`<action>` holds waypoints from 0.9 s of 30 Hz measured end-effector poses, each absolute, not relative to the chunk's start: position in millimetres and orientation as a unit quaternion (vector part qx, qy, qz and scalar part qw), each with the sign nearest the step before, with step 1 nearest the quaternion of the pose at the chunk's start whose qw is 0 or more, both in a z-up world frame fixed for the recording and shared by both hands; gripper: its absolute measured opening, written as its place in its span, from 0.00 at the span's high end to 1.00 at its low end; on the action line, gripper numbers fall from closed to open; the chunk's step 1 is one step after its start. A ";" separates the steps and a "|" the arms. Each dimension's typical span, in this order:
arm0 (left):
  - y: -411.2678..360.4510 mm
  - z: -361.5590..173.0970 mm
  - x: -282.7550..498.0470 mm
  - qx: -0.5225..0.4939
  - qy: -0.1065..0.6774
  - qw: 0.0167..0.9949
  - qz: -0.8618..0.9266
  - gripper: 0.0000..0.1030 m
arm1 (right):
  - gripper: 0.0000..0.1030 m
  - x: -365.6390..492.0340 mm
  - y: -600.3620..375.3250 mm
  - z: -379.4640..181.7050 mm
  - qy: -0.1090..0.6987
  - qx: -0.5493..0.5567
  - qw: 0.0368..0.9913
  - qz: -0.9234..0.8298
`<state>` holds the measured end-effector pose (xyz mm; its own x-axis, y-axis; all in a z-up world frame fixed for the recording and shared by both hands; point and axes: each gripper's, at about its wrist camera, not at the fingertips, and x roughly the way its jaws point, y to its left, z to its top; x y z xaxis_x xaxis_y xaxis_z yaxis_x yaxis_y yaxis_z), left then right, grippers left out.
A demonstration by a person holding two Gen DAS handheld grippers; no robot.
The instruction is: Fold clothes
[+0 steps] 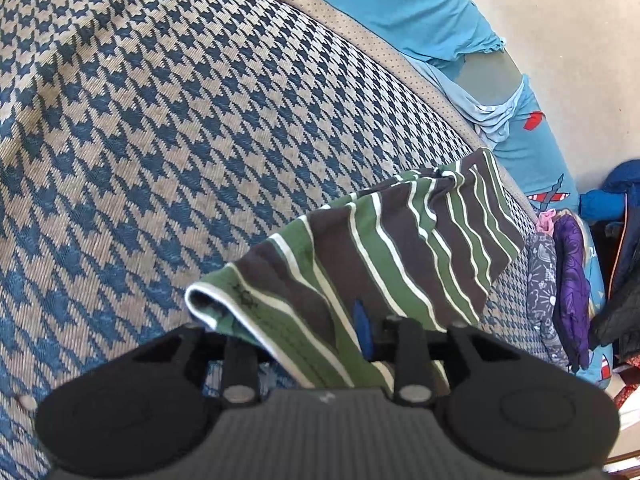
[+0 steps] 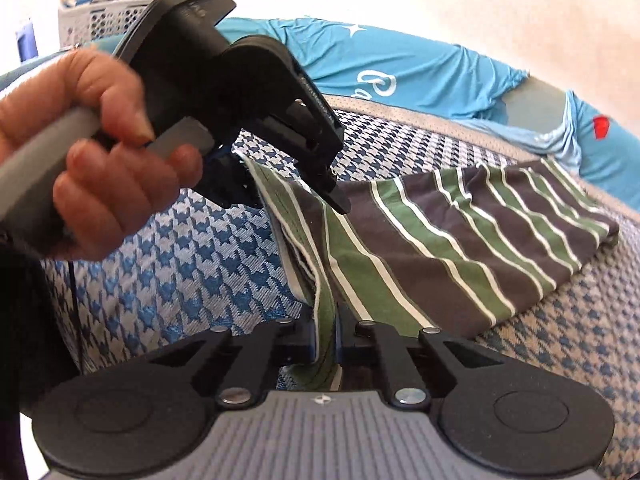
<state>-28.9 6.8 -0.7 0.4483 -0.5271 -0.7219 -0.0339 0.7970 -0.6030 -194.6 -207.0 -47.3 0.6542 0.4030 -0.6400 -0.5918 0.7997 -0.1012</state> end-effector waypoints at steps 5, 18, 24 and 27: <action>-4.2 12.9 -34.8 -0.240 0.468 0.838 -0.145 0.97 | 0.91 -188.8 -207.3 -44.8 0.315 -0.137 0.895 0.286; 26.8 30.9 -30.4 -0.185 0.422 0.883 -0.094 0.97 | 0.91 -173.3 -175.4 -33.3 0.325 -0.093 0.881 0.332; 58.2 34.3 -16.0 -0.166 0.426 0.885 -0.086 0.97 | 0.91 -171.0 -140.5 -29.1 0.326 -0.084 0.869 0.364; 73.6 35.4 -9.2 -0.157 0.427 0.887 -0.082 0.97 | 0.91 -163.5 -126.3 -26.2 0.336 -0.059 0.860 0.379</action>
